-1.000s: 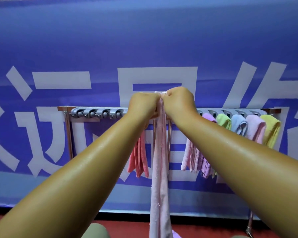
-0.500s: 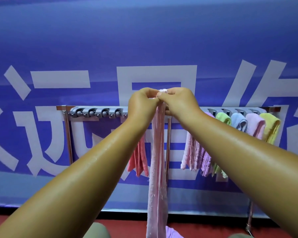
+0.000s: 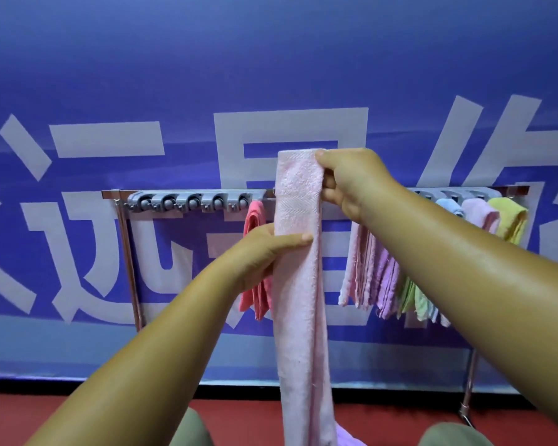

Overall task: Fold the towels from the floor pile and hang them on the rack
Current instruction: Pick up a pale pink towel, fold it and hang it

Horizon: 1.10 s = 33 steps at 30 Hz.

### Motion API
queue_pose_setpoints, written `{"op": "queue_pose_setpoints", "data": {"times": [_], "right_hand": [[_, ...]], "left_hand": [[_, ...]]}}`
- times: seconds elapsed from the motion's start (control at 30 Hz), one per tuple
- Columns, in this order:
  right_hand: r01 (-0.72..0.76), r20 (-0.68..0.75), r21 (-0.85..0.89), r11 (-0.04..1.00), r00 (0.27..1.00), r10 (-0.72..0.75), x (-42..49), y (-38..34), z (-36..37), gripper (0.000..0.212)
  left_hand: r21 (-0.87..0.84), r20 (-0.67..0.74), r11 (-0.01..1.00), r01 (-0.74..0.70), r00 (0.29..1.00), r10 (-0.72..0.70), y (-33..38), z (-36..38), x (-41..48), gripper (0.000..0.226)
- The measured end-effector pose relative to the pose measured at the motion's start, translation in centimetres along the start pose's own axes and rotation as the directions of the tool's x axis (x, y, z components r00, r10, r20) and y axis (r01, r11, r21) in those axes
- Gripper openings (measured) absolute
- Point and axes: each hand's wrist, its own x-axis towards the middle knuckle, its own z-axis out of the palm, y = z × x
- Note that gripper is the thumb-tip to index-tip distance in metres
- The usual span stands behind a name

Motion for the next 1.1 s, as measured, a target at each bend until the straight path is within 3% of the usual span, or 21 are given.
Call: {"op": "queue_pose_setpoints", "data": {"times": [0.23,0.4,0.57,0.63,0.73,0.83,0.93,1.03,1.1], "right_hand": [[0.002,-0.022,0.048,0.999,1.000,-0.001,1.4,-0.2,-1.1,0.016],[-0.071,-0.111,0.181,0.981,0.990,0.092,2.6,1.1,-2.6,0.021],[-0.262,-0.127,0.130,0.956,0.952,0.278,2.4,3.9,-4.1,0.031],[-0.418,-0.037,0.071,0.906,0.906,0.421,1.5,5.0,-4.5,0.029],[-0.631,0.217,-0.072,0.773,0.746,0.629,-0.2,6.9,-5.0,0.029],[-0.646,0.455,-0.168,0.745,0.619,0.640,-1.9,8.0,-4.9,0.034],[-0.618,0.551,-0.095,0.781,0.621,0.558,-3.3,8.7,-4.5,0.054],[-0.610,0.559,-0.058,0.790,0.636,0.532,-3.4,9.4,-4.5,0.082],[-0.550,0.578,-0.097,0.830,0.648,0.497,-3.7,9.7,-4.5,0.082]], "left_hand": [[-0.137,0.036,0.991,0.001,0.999,0.004,-0.7,1.5,-0.6,0.037],[-0.107,0.146,0.994,0.016,0.989,-0.001,-0.9,1.3,-1.3,0.038],[-0.162,0.038,0.986,-0.033,0.999,0.039,0.0,2.2,-1.6,0.036],[-0.189,-0.011,0.981,-0.044,0.999,0.042,0.8,2.3,-1.2,0.037],[-0.262,-0.067,0.965,0.003,0.998,-0.021,2.1,2.0,-0.3,0.041],[-0.281,-0.112,0.959,0.029,0.992,-0.063,3.1,0.8,0.9,0.043],[-0.278,-0.188,0.960,0.047,0.977,-0.102,3.6,-0.7,2.2,0.042],[-0.286,-0.287,0.955,0.082,0.943,-0.167,3.9,-2.1,3.5,0.037],[-0.339,-0.338,0.933,0.120,0.910,-0.239,4.0,-2.9,4.2,0.033]]}}
